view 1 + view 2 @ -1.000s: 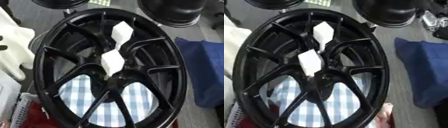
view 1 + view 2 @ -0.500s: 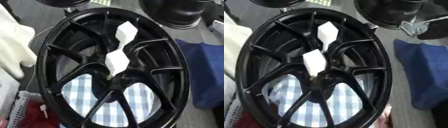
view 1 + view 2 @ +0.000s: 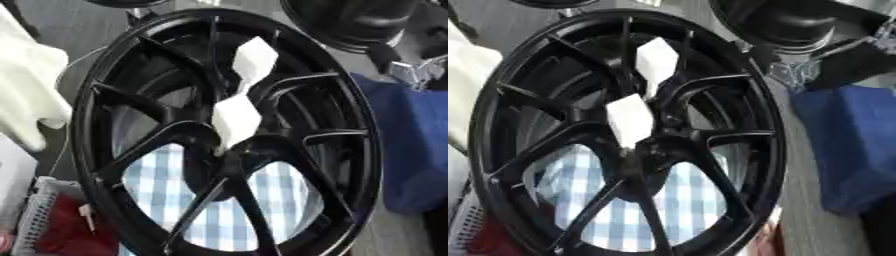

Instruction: Pull the pin out of the wheel hub.

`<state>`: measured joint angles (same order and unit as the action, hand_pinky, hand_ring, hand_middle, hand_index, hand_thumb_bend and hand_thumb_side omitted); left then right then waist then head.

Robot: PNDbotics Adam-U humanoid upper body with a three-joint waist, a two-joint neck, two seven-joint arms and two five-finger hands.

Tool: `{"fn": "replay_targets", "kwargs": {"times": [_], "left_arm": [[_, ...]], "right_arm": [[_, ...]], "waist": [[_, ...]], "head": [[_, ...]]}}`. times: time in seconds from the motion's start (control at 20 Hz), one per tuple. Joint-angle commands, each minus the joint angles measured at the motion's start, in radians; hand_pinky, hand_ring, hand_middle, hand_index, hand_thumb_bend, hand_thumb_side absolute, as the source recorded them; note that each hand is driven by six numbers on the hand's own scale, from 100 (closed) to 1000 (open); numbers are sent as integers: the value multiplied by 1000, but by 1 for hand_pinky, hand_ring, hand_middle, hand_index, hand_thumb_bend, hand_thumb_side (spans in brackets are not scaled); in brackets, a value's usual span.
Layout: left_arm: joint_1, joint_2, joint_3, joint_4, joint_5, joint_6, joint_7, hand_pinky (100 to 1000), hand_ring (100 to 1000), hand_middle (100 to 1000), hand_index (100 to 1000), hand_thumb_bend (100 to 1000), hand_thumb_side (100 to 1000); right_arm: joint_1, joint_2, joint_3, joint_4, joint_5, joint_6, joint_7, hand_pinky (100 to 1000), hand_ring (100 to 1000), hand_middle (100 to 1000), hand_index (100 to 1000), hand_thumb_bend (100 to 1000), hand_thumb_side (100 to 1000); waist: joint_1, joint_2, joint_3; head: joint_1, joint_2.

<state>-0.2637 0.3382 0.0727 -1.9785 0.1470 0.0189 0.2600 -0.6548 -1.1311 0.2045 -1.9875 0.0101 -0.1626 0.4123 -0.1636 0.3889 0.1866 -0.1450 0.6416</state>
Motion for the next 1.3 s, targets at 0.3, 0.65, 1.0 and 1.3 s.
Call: {"fn": "replay_targets", "kwargs": {"times": [0.3,0.65,1.0,1.3], "left_arm": [[-17,26,-7,-21,4,1,-9,635,702,639,732,116,761],[-28,30,-11,-21,1,3,-13,635,702,638,731,117,765],[-27,32,-10,-21,-5,5,-9,634,701,637,731,114,772],[-29,28,-14,-21,-13,9,-8,633,701,636,730,112,776]], "right_arm": [[-113,25,29,28,-6,-22,107,902,875,785,862,100,251],[-157,46,36,50,33,-60,149,902,879,797,869,100,272],[-181,74,41,98,62,-87,158,905,885,808,879,100,274],[-204,101,46,136,86,-103,190,907,905,828,906,100,269]], "waist": [[-6,-4,25],[-34,8,57],[-54,25,77],[-62,39,80]], "head": [[-30,-8],[-65,-23],[-81,-49],[-78,-58]]}}
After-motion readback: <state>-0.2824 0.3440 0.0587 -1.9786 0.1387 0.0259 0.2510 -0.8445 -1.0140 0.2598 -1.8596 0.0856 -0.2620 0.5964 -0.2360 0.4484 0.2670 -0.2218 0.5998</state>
